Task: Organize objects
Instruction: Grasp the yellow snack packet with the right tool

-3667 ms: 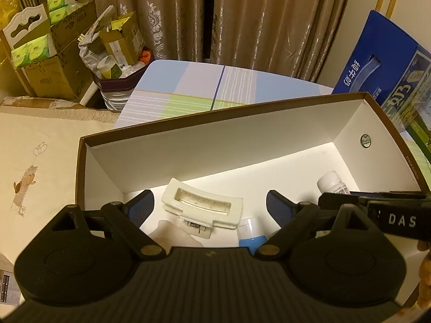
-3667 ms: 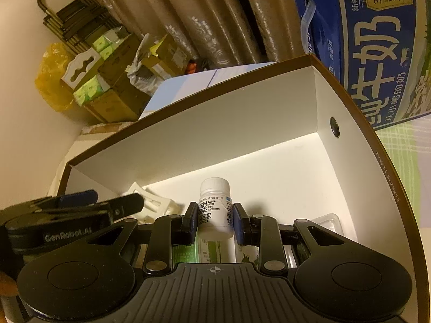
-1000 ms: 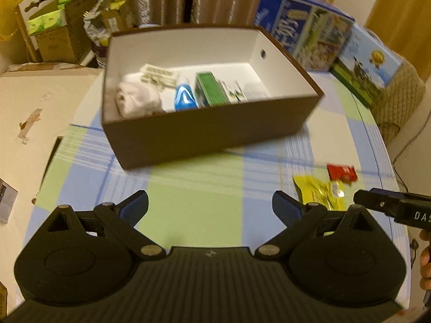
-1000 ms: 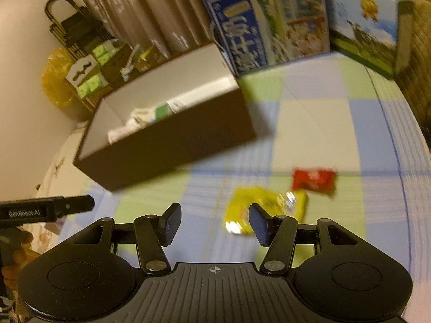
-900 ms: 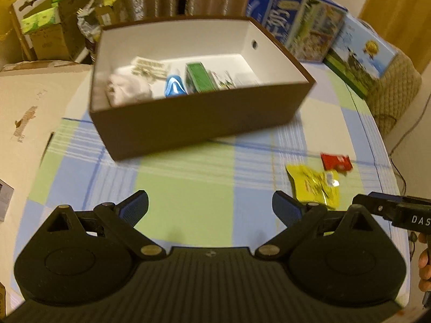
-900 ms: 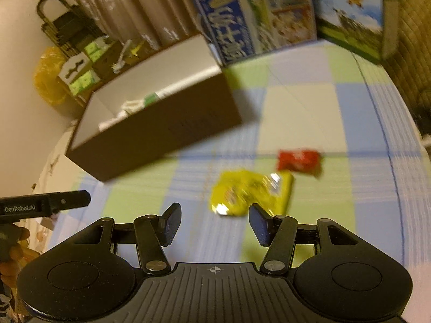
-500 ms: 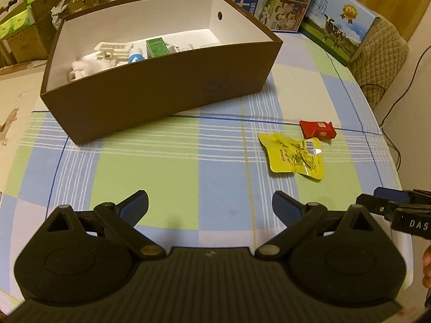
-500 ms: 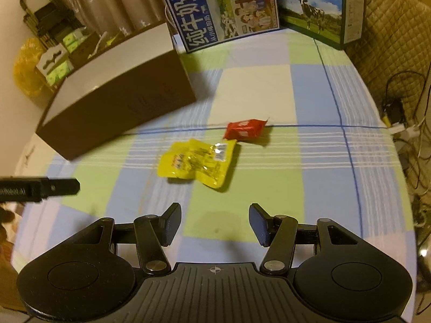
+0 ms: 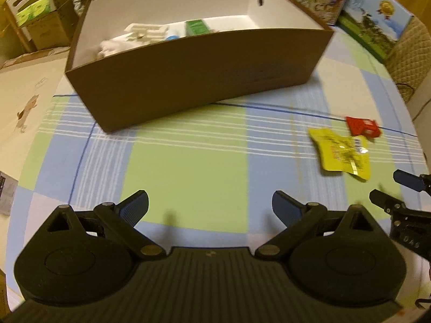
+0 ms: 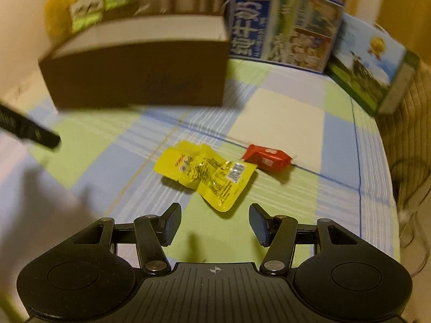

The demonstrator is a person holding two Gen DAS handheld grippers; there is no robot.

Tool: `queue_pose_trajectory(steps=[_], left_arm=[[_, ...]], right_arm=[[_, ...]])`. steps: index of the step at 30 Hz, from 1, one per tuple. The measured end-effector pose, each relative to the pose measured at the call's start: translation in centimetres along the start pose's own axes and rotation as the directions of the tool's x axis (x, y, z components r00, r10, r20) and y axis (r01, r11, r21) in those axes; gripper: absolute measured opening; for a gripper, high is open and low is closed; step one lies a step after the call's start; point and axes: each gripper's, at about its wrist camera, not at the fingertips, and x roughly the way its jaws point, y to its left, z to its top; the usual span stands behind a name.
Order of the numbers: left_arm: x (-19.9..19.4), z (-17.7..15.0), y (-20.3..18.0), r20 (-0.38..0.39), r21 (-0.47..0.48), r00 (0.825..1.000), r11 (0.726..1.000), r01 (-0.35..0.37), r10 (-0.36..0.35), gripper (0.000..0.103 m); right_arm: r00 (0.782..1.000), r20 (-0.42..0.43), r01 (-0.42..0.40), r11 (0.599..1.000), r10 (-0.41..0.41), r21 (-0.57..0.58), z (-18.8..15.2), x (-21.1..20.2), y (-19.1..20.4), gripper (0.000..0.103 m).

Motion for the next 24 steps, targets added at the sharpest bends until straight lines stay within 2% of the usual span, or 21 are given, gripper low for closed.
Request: queue_pose_trajectory(steps=[5,15,20,24], left_arm=[[1.3,0.7,1.6,-0.023,-0.023,1.0,1.0,-0.019,0.018,0.097],[3.2,1.4,2.2,-0.053,-0.031,0.998,0.999,-0.022,0.02,0.097],[3.6,1.8,2.1,-0.054,-0.026,0.998,1.0,-0.013,0.011,0.097],[3.8,1.8,1.9,-0.055,-0.021,0.998,1.0,-0.009,0.008,0.097]], right_arm=[[0.998,0.011,0.065,0.984,-0.064,-0.165,-0.5,3.1,2.2,0.053],[0.988,0.098,0.149,0.933,-0.123,-0.329,0.5,6.4,4.4,0.053],[0.988,0.108,0.137,0.955,-0.112,-0.264,1.7,7.2,3.7,0.053],[0.997,0.063,0.059,0.988,-0.051,-0.142,2.8,7.2,2.0,0.05]])
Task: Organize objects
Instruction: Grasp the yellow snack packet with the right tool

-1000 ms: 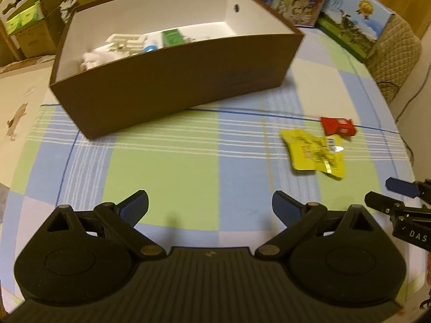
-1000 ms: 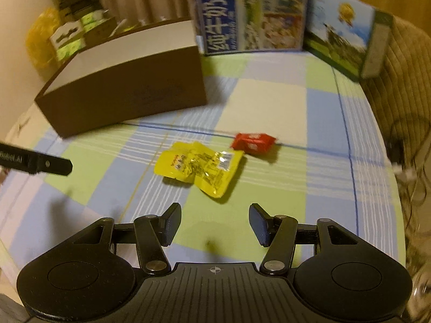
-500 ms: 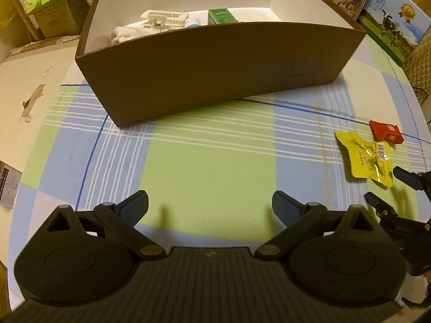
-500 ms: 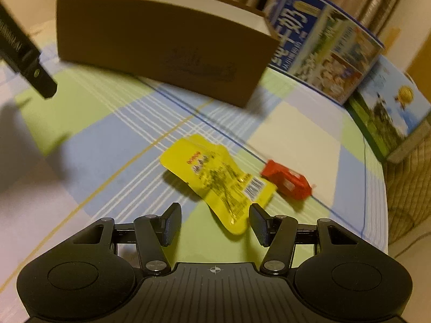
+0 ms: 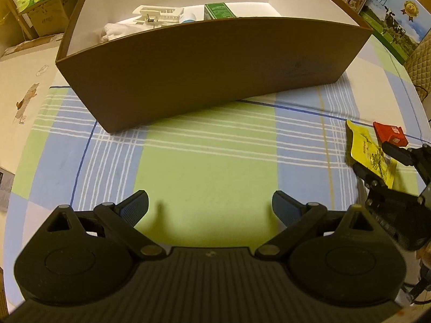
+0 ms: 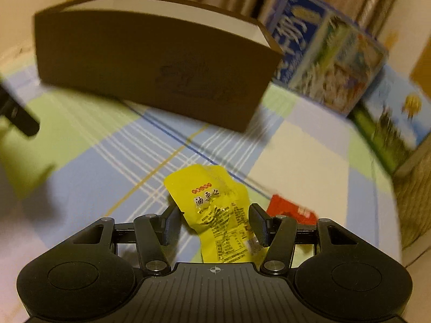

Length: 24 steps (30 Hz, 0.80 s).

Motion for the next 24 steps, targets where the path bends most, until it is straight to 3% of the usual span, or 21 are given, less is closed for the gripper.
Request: queue_pose_trajectory(steps=[9,15,20,24], left_arm=[[0.0,-0.3,-0.2,-0.002,-0.008,1.0,1.0,0.0,0.0,0.097],[-0.1,-0.6,-0.2,-0.003,-0.008,1.0,1.0,0.001,-0.001,0.097],[0.0,-0.9,-0.6,-0.008,0.002,1.0,1.0,0.008,-0.008,0.097],[-0.1,-1.0,-0.9,-0.006,0.015,1.0,1.0,0.012,-0.012,0.097]], right_arm=[[0.993,-0.082,-0.083,0.994,0.088,0.065,0.1,-1.1,-1.6,0.04],[0.981,-0.154,-0.105,0.991,0.116,0.078,-1.3,-3.6,-1.2,0.04],[0.988,-0.152,-0.041,0.999,0.038,-0.018,-2.8,-4.6,0.4,0.041],[0.993,-0.122,-0.012,0.996,0.001,-0.091,-2.8,-4.2,0.8,0.048]])
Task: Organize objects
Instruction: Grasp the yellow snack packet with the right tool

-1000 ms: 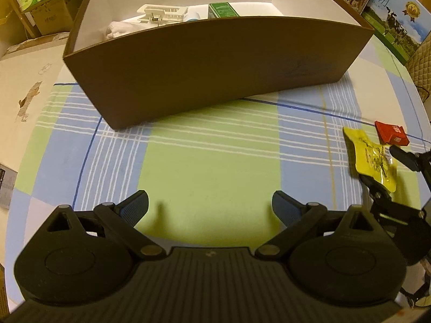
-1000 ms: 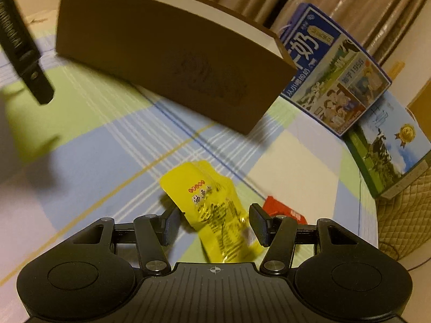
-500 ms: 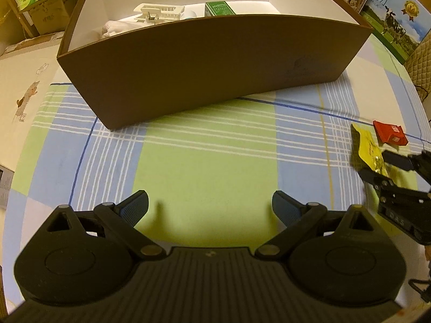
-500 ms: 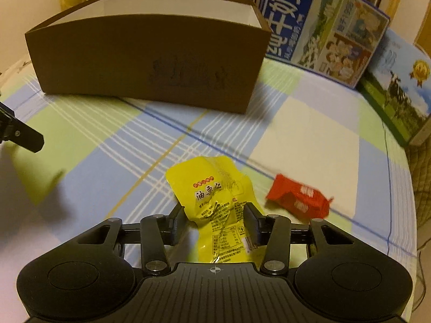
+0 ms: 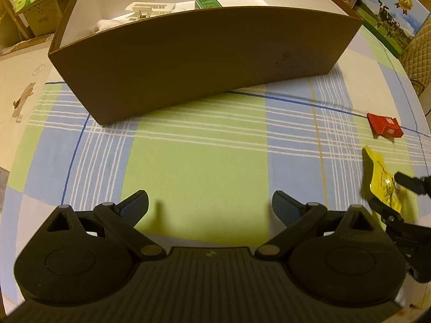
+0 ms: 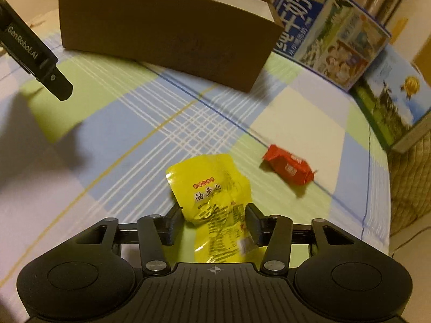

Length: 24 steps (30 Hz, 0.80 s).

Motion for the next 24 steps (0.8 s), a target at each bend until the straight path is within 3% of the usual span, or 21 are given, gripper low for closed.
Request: queue_pose_trajectory(steps=[4,8,14,24], left_arm=[[0.0,0.0,0.2,0.001,-0.001,1.0,1.0,0.0,0.0,0.097],[0.0,-0.1,0.3,0.0,-0.003,1.0,1.0,-0.001,0.001,0.097],[0.2,-0.3,0.2,-0.005,0.001,1.0,1.0,0.006,-0.006,0.097],[0.8,0.0,-2.6,-0.005,0.088,0.999,0.995,0.043,-0.043,0.096]], right_arm=[[0.998,0.009,-0.057,0.998,0.057,0.021,0.5,0.8,-1.3,0.049],[0.988,0.019,-0.155,0.973,0.154,0.172,0.5,1.4,-3.7,0.049],[0.99,0.025,-0.142,0.977,0.14,0.158,0.5,0.9,-3.2,0.045],[0.99,0.047,-0.14,0.912,0.133,0.385,-1.5,-1.6,-6.7,0.043]])
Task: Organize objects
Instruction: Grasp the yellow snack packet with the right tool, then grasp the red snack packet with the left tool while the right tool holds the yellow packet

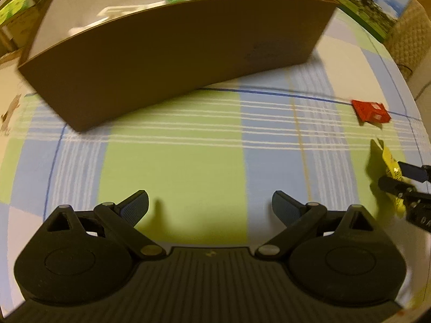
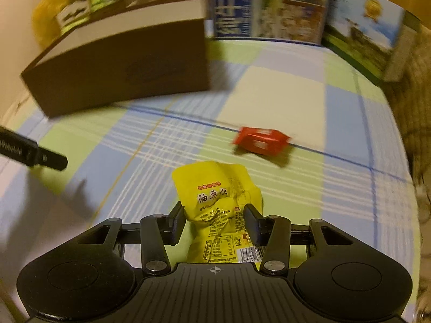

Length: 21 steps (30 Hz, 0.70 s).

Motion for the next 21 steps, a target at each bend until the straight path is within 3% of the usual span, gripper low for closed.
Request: queue_pose_trajectory(steps=[5,11,21], left_arm=[[0.3,0.9,-3.0,0.025,0.101,0.999,0.994,0.038,-0.04,0.096],[0.9,2.6,-8.1,0.05,0.239,0.991,0.965,0.112,-0.127,0.096],[3.2,5.6,-17.1,0.065,0.46,0.962,0.864,0.205,-0.264,0.091]], right_arm=[[0.999,0.029,0.021,0.991,-0.025,0.135,-0.4,-2.5,-2.8,0.043],[0.997,0.062,0.031,0.962,-0.05,0.27,-0.8,-5.2,-6.0,0.044],[0.993,0.061,0.073,0.927,-0.103,0.368,-1.9,-7.0,-9.2,0.044]])
